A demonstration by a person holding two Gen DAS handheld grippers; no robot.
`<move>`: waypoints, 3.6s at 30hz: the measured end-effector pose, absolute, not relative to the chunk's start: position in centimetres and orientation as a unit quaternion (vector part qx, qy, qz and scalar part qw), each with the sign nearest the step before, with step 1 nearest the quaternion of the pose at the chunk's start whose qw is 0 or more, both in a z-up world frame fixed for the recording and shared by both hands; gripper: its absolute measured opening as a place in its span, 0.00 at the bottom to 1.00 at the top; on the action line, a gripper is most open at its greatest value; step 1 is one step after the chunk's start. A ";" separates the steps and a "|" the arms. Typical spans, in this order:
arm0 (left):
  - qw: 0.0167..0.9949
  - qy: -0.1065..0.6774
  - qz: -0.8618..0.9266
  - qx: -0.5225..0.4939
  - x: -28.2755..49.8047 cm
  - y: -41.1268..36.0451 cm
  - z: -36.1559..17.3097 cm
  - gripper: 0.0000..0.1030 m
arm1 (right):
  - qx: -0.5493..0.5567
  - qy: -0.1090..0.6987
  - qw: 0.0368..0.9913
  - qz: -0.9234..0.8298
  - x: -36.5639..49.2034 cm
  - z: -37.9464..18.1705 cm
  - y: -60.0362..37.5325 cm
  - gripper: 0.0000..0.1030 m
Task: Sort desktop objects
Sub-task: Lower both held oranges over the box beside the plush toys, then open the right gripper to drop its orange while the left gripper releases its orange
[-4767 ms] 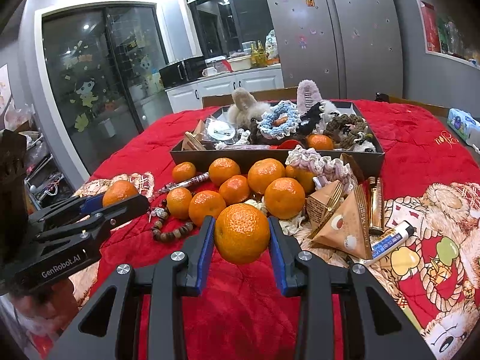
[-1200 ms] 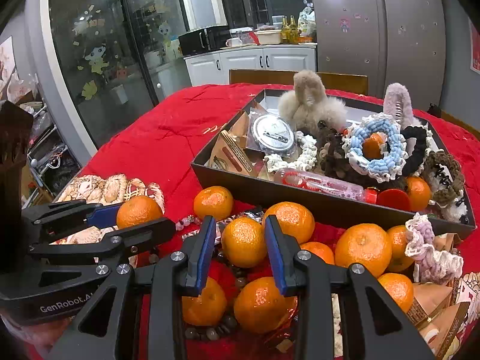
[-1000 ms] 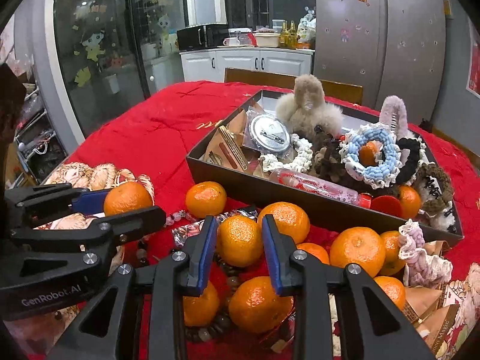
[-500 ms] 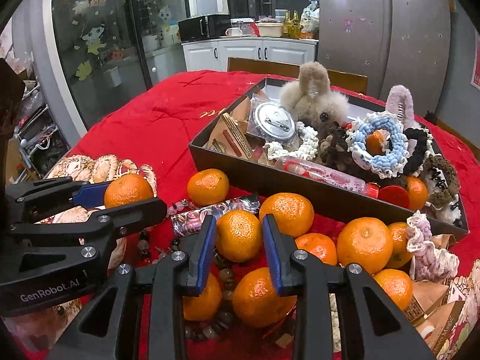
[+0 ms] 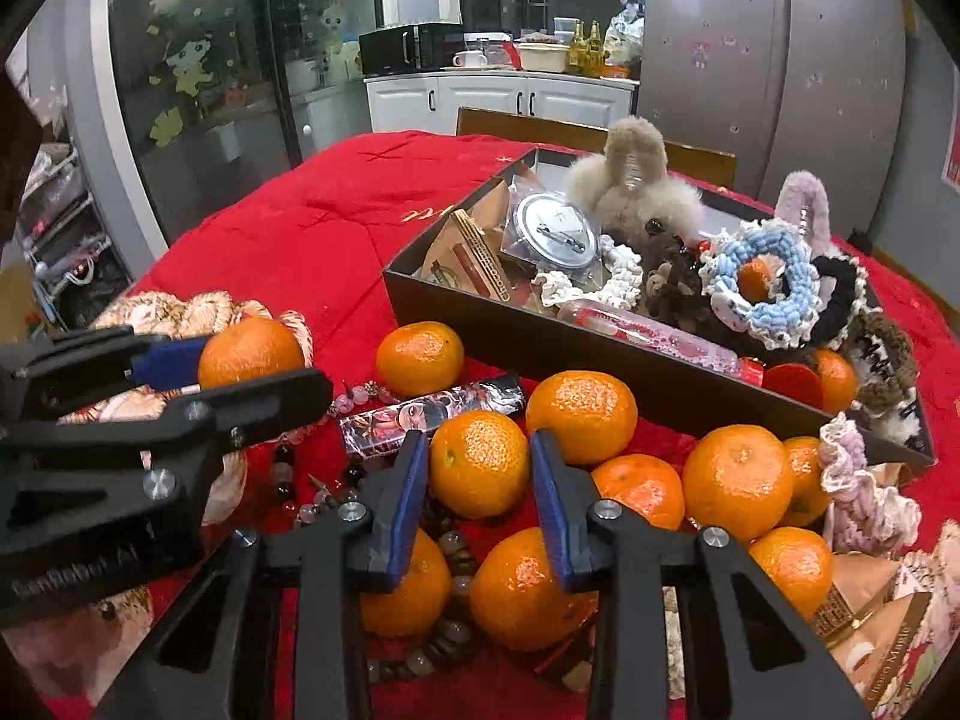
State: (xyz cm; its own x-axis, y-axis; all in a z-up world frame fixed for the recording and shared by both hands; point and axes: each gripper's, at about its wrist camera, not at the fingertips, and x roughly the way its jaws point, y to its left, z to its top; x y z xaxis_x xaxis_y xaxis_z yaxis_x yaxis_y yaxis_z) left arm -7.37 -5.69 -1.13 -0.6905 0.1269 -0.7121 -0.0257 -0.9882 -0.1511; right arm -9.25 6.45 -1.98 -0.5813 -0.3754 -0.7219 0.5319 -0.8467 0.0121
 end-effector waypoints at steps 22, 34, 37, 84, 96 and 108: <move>0.082 -0.070 0.916 -0.386 -7.2 -5.1 -0.4 0.40 | 0.370 0.060 0.255 -0.891 -9.9 0.8 7.8 0.32; 0.101 -0.068 0.914 -0.387 -9.0 -4.1 0.9 0.40 | 0.378 0.034 0.245 -0.892 -10.6 1.6 9.0 0.32; 0.093 -0.072 0.914 -0.389 -10.3 -3.7 1.6 0.40 | 0.378 0.027 0.241 -0.894 -11.4 2.2 9.4 0.32; 0.074 0.016 0.926 -0.371 -19.5 1.0 -1.2 0.69 | 0.412 -0.023 0.228 -0.882 -22.4 0.5 10.0 0.36; 0.054 0.018 0.937 -0.345 -19.1 -0.6 -0.2 1.00 | 0.373 -0.058 0.237 -0.895 -21.3 3.1 11.8 0.98; 0.052 0.014 0.937 -0.345 -18.9 -0.8 0.3 1.00 | 0.336 -0.057 0.219 -0.914 -20.7 5.1 12.2 1.00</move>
